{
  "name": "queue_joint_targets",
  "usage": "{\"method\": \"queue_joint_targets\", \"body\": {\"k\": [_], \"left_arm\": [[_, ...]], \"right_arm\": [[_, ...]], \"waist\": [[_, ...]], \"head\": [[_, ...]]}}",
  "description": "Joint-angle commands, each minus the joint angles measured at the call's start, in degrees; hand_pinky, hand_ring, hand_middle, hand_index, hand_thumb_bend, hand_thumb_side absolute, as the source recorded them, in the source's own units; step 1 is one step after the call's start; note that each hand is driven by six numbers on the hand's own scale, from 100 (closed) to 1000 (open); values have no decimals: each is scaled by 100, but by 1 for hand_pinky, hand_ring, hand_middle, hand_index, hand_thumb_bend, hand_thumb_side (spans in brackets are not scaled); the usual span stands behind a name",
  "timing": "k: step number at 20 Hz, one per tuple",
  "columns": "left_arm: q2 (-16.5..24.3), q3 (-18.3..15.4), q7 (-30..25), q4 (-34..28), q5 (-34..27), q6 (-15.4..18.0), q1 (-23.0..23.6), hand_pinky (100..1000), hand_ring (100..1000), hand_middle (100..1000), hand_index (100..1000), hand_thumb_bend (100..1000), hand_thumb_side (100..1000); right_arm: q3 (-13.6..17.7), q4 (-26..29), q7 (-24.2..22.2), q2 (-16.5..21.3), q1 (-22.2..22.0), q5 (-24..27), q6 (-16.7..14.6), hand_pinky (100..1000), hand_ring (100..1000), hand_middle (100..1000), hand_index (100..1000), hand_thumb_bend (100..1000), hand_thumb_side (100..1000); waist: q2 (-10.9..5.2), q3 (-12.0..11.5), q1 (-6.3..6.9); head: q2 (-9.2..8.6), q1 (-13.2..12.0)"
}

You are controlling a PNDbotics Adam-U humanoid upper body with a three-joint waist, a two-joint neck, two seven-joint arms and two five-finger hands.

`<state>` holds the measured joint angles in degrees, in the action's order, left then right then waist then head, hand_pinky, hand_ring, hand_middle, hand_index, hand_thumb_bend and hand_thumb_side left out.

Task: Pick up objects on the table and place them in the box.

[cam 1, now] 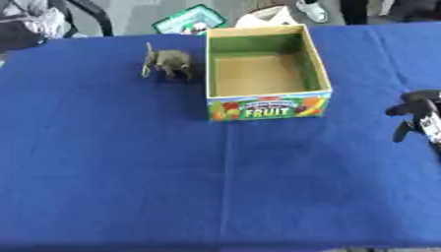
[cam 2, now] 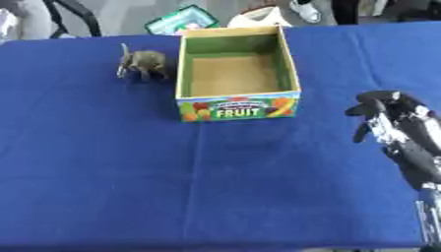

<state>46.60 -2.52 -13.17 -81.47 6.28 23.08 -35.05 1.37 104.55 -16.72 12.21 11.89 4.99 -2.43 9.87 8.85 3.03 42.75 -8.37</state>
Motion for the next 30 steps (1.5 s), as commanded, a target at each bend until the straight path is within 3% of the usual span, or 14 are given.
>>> {"method": "queue_joint_targets", "body": {"k": [1,8,13,17,23,30], "left_arm": [[170,137,42,891,678,332,-500,643,595,604,760,156,154],[-327,336,205,2598,2255,940,-1492,673,638,643,789,276,192],[-812,246,419,3537,3214,1029,-2004,675,648,662,802,320,195],[-1085,149,743,4012,3837,835,-2259,670,655,671,804,357,218],[-1315,94,1287,4378,4843,242,-2343,680,695,717,823,402,255],[-1362,71,1192,4524,5269,-5,-2295,662,681,702,828,462,283]], "right_arm": [[-12,57,-32,137,23,-6,-16,364,655,512,686,100,432],[-64,44,-78,185,24,-22,-30,363,655,511,686,100,427],[-108,36,-122,205,43,-32,-46,362,655,511,686,100,421],[-147,31,-159,217,71,-48,-56,362,655,511,686,100,419],[-188,40,-205,206,159,-36,-72,361,655,511,686,100,414],[-190,43,-210,210,203,-38,-94,361,655,511,686,100,412]], "waist": [[-95,28,7],[-84,153,54],[-56,315,75],[-12,451,101],[58,710,125],[124,841,132]], "head": [[6,-8],[-53,-35],[-122,-123],[-178,-210],[-262,-302],[-313,-327]]}}
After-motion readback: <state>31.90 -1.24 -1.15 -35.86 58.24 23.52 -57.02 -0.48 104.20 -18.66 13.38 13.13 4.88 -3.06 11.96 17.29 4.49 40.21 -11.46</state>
